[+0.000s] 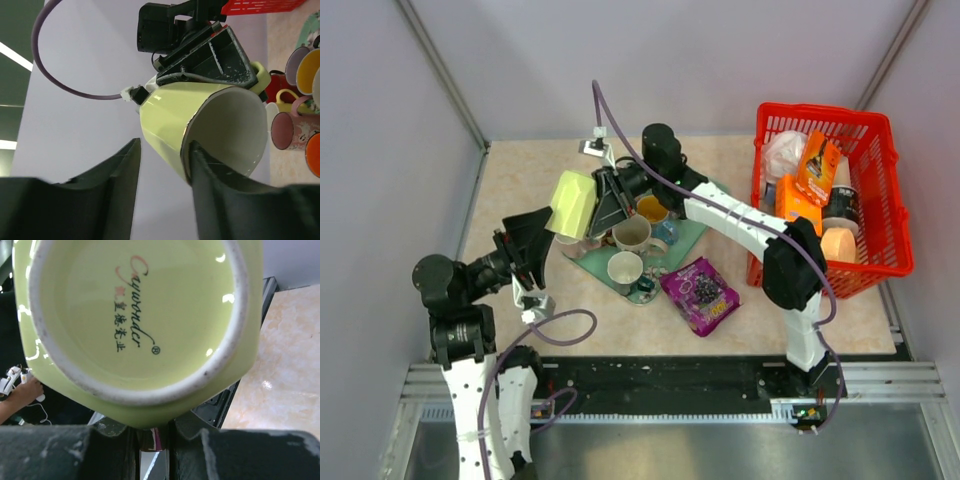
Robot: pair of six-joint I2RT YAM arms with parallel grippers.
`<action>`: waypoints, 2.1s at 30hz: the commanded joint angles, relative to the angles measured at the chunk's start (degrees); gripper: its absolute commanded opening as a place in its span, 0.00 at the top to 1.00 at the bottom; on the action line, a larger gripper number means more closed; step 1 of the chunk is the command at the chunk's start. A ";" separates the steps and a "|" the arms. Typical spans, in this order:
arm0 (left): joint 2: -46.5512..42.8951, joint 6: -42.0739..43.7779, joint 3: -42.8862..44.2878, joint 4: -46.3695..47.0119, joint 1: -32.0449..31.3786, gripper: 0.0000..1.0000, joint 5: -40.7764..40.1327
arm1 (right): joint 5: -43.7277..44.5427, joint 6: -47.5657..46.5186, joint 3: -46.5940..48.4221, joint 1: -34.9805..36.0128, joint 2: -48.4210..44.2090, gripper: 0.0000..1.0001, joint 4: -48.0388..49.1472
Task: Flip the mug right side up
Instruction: Turn over the cup at the center of the board, then place the cup at the center of the board.
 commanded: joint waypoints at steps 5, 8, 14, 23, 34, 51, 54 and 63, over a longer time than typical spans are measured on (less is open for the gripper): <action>2.69 4.69 -1.82 5.91 -10.03 1.00 -10.53 | -0.69 -1.81 5.38 1.94 2.70 1.00 0.78; 2.51 5.75 -2.61 4.95 -14.17 1.00 -15.01 | -0.60 -1.90 6.00 1.94 3.41 0.91 0.61; 0.94 3.21 -2.44 2.14 -16.02 1.00 -22.57 | 0.27 -1.90 4.25 -0.16 2.27 0.40 1.05; 0.92 -8.30 9.58 -22.51 -16.02 1.00 -39.53 | 4.74 -5.49 -1.46 -6.32 -2.82 0.05 -5.17; 17.89 -29.30 23.06 -69.14 -16.02 1.00 -55.28 | 18.54 -24.12 -3.58 -9.93 -9.33 0.01 -23.72; 19.74 -44.17 2.84 -56.94 -16.02 1.00 -55.54 | 31.11 -36.87 -5.16 -9.93 -12.41 0.01 -35.42; 21.49 -44.78 0.99 -54.39 -16.02 1.00 -55.37 | 34.54 -40.56 -5.34 -9.92 -12.85 0.01 -37.88; 27.38 -45.58 -0.33 -52.10 -16.02 1.00 -55.45 | 36.31 -44.96 -9.20 -9.84 -15.04 0.01 -41.32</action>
